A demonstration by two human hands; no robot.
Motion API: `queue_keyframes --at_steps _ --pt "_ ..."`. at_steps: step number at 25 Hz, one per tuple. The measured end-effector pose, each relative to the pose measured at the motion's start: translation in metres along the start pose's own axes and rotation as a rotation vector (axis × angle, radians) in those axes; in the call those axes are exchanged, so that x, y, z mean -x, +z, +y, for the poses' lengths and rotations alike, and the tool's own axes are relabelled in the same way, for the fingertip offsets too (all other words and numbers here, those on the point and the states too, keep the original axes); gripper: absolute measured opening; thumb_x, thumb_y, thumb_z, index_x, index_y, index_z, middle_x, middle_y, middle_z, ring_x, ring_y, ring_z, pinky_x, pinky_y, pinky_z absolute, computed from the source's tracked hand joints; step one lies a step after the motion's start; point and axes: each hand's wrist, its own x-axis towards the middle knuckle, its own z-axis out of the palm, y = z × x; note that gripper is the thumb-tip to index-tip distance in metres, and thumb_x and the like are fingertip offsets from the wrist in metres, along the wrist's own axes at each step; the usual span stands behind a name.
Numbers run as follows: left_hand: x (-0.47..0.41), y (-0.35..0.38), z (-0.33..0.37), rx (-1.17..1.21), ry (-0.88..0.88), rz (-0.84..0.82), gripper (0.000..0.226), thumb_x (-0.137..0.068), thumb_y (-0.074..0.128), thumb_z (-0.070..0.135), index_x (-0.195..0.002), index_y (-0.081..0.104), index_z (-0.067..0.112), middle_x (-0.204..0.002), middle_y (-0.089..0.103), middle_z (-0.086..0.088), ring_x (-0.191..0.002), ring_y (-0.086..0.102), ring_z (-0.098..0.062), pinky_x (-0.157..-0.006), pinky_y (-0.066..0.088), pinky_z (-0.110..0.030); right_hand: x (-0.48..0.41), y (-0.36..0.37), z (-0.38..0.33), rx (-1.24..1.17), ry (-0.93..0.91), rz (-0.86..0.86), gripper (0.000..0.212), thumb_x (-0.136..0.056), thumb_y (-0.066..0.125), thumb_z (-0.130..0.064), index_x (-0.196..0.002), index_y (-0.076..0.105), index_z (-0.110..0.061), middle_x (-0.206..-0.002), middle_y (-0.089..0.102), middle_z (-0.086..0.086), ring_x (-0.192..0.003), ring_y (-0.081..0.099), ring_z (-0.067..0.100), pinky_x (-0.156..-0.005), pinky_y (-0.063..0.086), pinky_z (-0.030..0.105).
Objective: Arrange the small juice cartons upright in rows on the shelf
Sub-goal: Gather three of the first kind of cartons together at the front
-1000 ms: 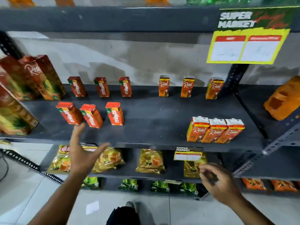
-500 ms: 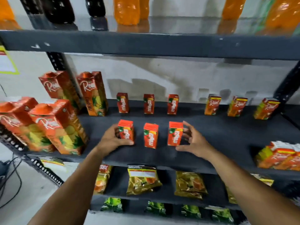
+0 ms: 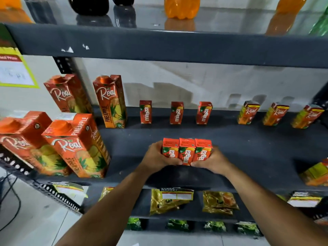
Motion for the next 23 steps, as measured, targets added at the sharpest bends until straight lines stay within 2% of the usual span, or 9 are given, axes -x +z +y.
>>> queue_keyframes --at_steps 4,7,10,13,16,19,23 --pt "0.001 0.001 0.003 -0.009 -0.056 -0.017 0.059 -0.049 0.094 0.027 -0.101 0.069 0.022 -0.100 0.075 0.002 -0.094 0.070 -0.014 -0.089 0.055 -0.044 0.002 0.005 -0.005 0.012 0.022 -0.043 0.059 -0.049 0.093 -0.002 -0.094 0.066 -0.030 -0.096 0.075 -0.002 -0.092 0.071 0.020 -0.086 0.056 0.042" --pt "0.009 0.002 0.004 -0.011 -0.083 -0.042 0.061 -0.049 0.095 0.026 -0.104 0.068 0.020 -0.100 0.075 0.002 -0.094 0.070 -0.013 -0.089 0.055 -0.043 0.014 0.010 -0.009 0.067 0.028 -0.019 0.058 -0.050 0.094 -0.008 -0.094 0.065 -0.032 -0.097 0.074 -0.002 -0.092 0.070 0.016 -0.085 0.055 0.039" --pt "0.029 0.001 0.002 -0.043 -0.116 -0.035 0.055 -0.053 0.094 0.016 -0.100 0.065 0.026 -0.094 0.073 0.008 -0.088 0.069 -0.003 -0.082 0.056 -0.028 0.031 0.019 -0.013 0.132 0.055 -0.014 0.053 -0.051 0.094 -0.010 -0.088 0.065 -0.034 -0.089 0.073 -0.009 -0.085 0.070 0.008 -0.082 0.056 0.034" --pt "0.048 -0.007 -0.004 -0.151 -0.120 -0.024 0.057 -0.052 0.094 0.016 -0.093 0.058 0.034 -0.088 0.071 0.015 -0.083 0.066 0.005 -0.073 0.051 -0.013 0.048 0.032 -0.019 0.144 0.063 -0.031 0.048 -0.054 0.093 -0.009 -0.082 0.065 -0.036 -0.076 0.072 -0.016 -0.077 0.069 0.000 -0.078 0.057 0.032" --pt "0.054 -0.013 -0.006 -0.198 -0.123 -0.017 0.057 -0.052 0.095 0.018 -0.093 0.059 0.034 -0.089 0.072 0.012 -0.082 0.067 0.003 -0.072 0.051 -0.016 0.055 0.039 -0.028 0.169 0.031 -0.075 0.049 -0.057 0.092 -0.012 -0.086 0.063 -0.039 -0.082 0.071 -0.015 -0.079 0.069 -0.002 -0.077 0.056 0.028" --pt "0.056 -0.012 -0.005 -0.186 -0.132 0.009 0.058 -0.051 0.095 0.016 -0.092 0.058 0.034 -0.089 0.072 0.011 -0.082 0.068 0.002 -0.070 0.050 -0.015 0.054 0.039 -0.030 0.174 0.028 -0.077 0.050 -0.057 0.092 -0.015 -0.089 0.062 -0.039 -0.087 0.072 -0.011 -0.084 0.069 0.003 -0.080 0.057 0.030" --pt "0.057 -0.011 -0.007 -0.147 -0.148 0.023 0.063 -0.050 0.095 0.016 -0.095 0.057 0.035 -0.092 0.071 0.009 -0.085 0.068 -0.002 -0.076 0.057 -0.028 0.055 0.038 -0.030 0.202 0.027 -0.078 0.049 -0.058 0.092 -0.015 -0.090 0.062 -0.038 -0.089 0.071 -0.012 -0.084 0.068 0.003 -0.081 0.056 0.032"
